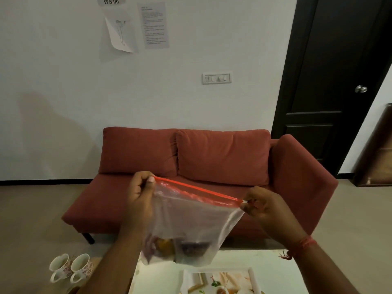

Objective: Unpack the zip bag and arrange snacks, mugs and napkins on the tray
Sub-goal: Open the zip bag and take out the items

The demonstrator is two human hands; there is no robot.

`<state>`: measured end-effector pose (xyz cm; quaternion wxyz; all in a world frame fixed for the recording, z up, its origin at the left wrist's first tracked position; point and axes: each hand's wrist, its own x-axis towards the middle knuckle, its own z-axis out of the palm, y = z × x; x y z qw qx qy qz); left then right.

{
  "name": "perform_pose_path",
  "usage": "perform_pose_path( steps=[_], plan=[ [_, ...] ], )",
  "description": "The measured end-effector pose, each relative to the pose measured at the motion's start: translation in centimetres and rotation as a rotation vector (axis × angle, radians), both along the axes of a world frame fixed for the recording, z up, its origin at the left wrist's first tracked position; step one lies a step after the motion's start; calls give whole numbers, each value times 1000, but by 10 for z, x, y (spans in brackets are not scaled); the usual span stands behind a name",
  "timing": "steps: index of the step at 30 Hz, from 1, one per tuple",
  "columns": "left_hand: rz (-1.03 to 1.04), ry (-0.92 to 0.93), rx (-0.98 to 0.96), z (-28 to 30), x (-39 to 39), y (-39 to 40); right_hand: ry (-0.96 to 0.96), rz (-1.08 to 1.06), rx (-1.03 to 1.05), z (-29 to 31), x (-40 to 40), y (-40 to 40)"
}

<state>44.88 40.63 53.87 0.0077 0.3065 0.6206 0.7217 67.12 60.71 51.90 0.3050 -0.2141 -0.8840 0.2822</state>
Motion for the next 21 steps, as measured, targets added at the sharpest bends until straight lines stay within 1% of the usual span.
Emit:
perform_pose_path(
  steps=[5,8,10,12,17,19,21],
  plan=[
    [28,64,-29,8,-2,-3,-26,15,-6,-6,6,1],
    [-1,108,-29,11,0,1,-114,98,-36,-3,6,2],
    [-38,152,-47,14,0,3,-163,168,-103,4,5,-2],
    [-84,186,-46,18,1,7,-145,211,-127,11,0,-9],
    [-218,213,-29,21,6,19,-105,263,-20,19,-24,-25],
    [-240,217,-45,20,8,22,-87,269,17,21,-32,-30],
    [-252,208,-55,21,9,25,-67,288,3,23,-38,-32]
  ],
)
